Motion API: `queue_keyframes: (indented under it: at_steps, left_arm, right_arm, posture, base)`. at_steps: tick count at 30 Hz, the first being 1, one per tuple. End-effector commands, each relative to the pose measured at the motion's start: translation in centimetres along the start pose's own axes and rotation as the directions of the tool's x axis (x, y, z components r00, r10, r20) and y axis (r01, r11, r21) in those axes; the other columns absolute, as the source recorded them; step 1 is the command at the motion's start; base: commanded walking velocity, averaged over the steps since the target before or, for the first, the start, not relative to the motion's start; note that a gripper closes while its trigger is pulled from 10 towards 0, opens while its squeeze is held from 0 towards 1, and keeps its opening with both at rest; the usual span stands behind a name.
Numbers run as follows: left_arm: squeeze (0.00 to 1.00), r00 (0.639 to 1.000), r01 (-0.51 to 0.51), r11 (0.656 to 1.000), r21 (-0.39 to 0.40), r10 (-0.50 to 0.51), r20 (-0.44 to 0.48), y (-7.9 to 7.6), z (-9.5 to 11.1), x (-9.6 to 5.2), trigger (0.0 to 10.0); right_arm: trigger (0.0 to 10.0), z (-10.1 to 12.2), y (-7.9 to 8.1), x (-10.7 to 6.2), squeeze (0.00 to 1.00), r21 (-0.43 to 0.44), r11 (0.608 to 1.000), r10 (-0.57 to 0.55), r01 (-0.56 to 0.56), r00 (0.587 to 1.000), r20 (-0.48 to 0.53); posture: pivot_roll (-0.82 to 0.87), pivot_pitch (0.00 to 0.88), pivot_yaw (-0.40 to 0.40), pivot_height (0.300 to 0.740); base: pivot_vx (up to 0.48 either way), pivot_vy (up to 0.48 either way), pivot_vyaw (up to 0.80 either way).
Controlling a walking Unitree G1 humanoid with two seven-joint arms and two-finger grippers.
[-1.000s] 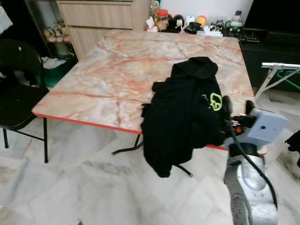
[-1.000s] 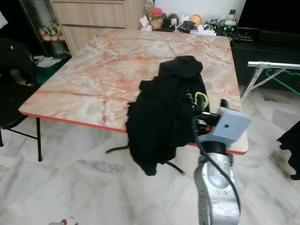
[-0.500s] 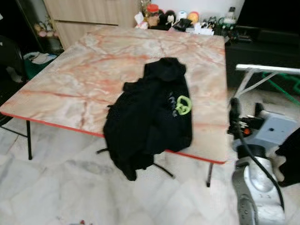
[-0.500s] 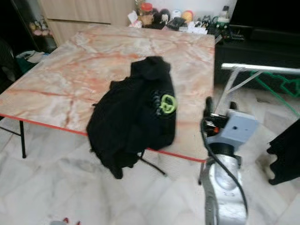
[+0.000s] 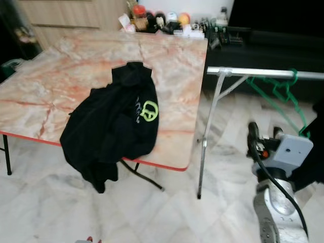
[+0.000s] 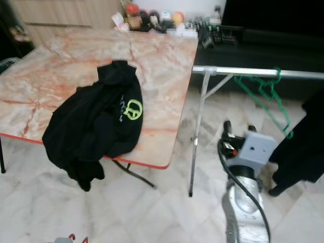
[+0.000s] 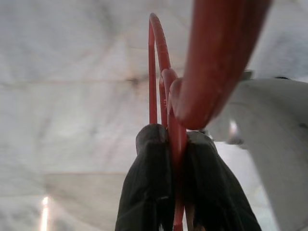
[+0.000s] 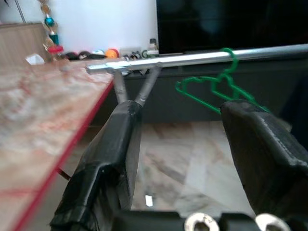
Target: Hang hanger
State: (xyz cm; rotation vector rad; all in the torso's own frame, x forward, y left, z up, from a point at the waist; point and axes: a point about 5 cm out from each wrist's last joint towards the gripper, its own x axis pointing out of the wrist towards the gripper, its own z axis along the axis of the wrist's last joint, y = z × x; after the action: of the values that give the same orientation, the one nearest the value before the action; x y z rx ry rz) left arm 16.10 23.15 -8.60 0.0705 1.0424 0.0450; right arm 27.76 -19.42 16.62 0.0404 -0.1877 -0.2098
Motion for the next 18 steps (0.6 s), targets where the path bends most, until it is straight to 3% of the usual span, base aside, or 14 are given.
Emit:
queue_keyframes:
  at_steps: [1,4,6,9,18]
  left_arm:
    - [0.0,0.999,-0.012,1.0,0.002,0.012,-0.042,0.5,-1.1,-0.2,10.0]
    - [0.0,0.999,-0.012,1.0,0.004,0.012,-0.041,0.5,-1.0,-0.2,10.0]
    - [0.0,0.999,-0.013,1.0,0.005,0.014,-0.039,0.6,-1.0,-0.2,10.0]
    - [0.0,0.999,-0.014,1.0,0.01,0.015,-0.039,0.6,-0.9,-0.2,10.0]
    - [0.0,0.999,-0.019,1.0,0.001,0.019,-0.036,0.4,-0.9,-0.2,10.0]
  right_arm:
    - [10.0,-1.5,0.1,-0.3,0.0,-0.004,1.0,0.02,-0.02,0.998,-0.052]
    - [10.0,-4.5,-1.2,-0.7,0.0,-0.059,0.998,-0.015,0.006,0.988,-0.152]
    - [10.0,-7.5,-2.3,-1.2,0.0,-0.047,0.998,-0.047,0.036,0.965,-0.256]
    - [10.0,-11.8,-3.4,-2.7,0.0,-0.117,0.993,-0.055,0.008,0.913,-0.404]
    - [10.0,-17.7,-4.3,-7.1,0.0,-0.091,0.995,-0.036,-0.027,0.781,-0.624]
  posture:
    - [-0.04,0.169,0.026,0.74]
    - [-0.04,0.168,0.029,0.74]
    - [-0.04,0.166,0.03,0.74]
    - [-0.03,0.161,0.031,0.74]
    - [-0.03,0.153,0.023,0.74]
  base:
    - [0.0,-0.48,0.0]
    - [0.0,-0.48,0.0]
    - [0.0,-0.48,0.0]
    - [0.0,-0.48,0.0]
    - [0.0,-0.48,0.0]
